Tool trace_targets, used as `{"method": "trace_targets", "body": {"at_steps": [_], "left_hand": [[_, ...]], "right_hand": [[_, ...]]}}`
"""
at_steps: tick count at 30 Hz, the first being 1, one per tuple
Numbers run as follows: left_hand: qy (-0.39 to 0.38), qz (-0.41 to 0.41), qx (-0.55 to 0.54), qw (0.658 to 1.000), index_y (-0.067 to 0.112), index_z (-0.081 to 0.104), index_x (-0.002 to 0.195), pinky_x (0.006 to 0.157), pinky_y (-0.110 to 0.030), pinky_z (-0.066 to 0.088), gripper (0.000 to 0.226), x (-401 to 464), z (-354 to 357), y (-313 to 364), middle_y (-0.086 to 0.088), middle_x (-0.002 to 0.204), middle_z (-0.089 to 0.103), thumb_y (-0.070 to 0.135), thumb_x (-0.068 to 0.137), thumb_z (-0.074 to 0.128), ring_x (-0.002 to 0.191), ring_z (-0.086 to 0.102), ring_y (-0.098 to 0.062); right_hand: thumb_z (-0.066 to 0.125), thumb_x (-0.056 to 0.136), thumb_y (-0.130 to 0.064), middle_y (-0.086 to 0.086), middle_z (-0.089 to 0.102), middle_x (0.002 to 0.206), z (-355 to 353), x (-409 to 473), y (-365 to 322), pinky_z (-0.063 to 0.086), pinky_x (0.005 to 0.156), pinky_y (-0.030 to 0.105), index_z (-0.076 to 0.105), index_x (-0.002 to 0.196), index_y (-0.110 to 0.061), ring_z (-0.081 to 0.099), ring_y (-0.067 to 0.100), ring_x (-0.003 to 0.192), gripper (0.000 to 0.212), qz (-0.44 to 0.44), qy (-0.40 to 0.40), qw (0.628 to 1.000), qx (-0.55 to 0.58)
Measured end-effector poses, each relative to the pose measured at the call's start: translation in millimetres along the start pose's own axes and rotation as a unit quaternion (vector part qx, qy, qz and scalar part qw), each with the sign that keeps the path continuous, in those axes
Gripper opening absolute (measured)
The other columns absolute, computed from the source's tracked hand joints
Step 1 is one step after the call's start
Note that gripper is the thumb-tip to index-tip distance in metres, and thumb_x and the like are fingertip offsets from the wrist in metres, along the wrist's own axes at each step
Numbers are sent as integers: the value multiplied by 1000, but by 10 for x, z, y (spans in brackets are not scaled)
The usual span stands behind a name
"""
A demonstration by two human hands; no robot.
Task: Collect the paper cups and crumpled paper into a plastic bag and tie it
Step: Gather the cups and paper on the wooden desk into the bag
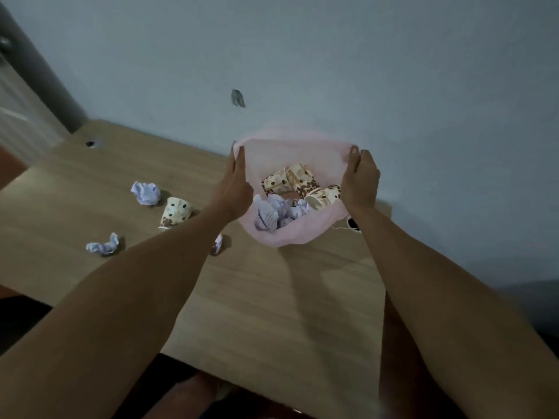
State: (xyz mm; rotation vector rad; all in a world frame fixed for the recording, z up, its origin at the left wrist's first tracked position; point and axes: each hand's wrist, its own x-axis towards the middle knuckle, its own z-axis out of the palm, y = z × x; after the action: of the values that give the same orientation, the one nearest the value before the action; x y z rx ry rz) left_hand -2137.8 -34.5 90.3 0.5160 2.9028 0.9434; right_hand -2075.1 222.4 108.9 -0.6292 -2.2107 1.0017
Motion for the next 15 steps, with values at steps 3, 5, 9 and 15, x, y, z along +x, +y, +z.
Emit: {"method": "trace_targets", "body": {"at_steps": [3,5,9,15], "left_hand": [[-44,33,-19,998,24,-9,162,101,-52,45,94,205,-14,-278,-1,170,-15,6,95,54,141,40,-40],[-75,73,-26,994,22,-2,163,106,-51,42,94,210,-2,-507,-7,169,-15,4,92,58,149,28,-38],[-63,86,-94,990,12,35,142,94,-44,47,70,5,35,-958,-17,156,27,6,75,56,135,43,-41],[-182,-7,95,979,16,44,136,98,-46,46,63,-346,125,-1523,-15,135,57,36,80,64,127,50,-40]], "right_hand": [[34,110,-31,-1,53,72,204,-112,-106,24,58,32,55,93,0,50,22,65,41,18,31,999,-12],[35,110,-30,-4,47,67,331,-286,-148,21,56,32,53,90,-1,47,22,63,39,29,33,999,-22],[33,110,-29,-1,44,66,530,-659,-118,20,57,34,45,87,-10,46,25,63,33,44,12,998,-49],[32,110,-32,7,52,77,681,-801,-114,18,60,33,53,94,-3,48,24,70,39,48,20,994,-91]]}}
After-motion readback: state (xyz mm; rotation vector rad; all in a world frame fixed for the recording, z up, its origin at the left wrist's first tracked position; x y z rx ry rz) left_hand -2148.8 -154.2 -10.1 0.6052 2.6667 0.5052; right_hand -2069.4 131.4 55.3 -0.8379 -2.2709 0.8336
